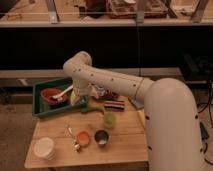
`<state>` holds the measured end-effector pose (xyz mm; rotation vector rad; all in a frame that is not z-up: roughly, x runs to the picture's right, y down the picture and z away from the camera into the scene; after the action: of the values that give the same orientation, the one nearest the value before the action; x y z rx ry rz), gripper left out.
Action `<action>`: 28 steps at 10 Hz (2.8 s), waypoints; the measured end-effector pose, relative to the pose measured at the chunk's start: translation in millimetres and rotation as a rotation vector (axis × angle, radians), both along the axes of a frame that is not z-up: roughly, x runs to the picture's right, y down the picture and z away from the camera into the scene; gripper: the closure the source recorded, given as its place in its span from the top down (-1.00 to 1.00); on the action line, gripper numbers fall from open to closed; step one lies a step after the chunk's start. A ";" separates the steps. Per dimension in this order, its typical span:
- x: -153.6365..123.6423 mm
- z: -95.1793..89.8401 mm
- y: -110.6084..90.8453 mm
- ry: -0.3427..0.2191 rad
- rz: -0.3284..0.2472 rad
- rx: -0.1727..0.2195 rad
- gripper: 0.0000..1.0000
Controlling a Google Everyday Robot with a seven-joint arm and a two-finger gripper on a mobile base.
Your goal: Place apple in plastic cup
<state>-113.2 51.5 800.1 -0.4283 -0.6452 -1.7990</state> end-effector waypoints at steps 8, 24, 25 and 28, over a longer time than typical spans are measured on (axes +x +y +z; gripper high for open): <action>-19.3 -52.9 93.0 -0.127 -0.054 -0.055 0.60; -9.4 -5.1 205.5 -0.176 -0.234 -0.229 -0.20; -8.8 -4.3 204.9 -0.175 -0.236 -0.230 -0.40; -17.5 -12.4 187.7 -0.202 -0.228 -0.195 -0.57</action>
<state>-130.7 239.1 787.7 -0.4697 -0.9492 -2.0208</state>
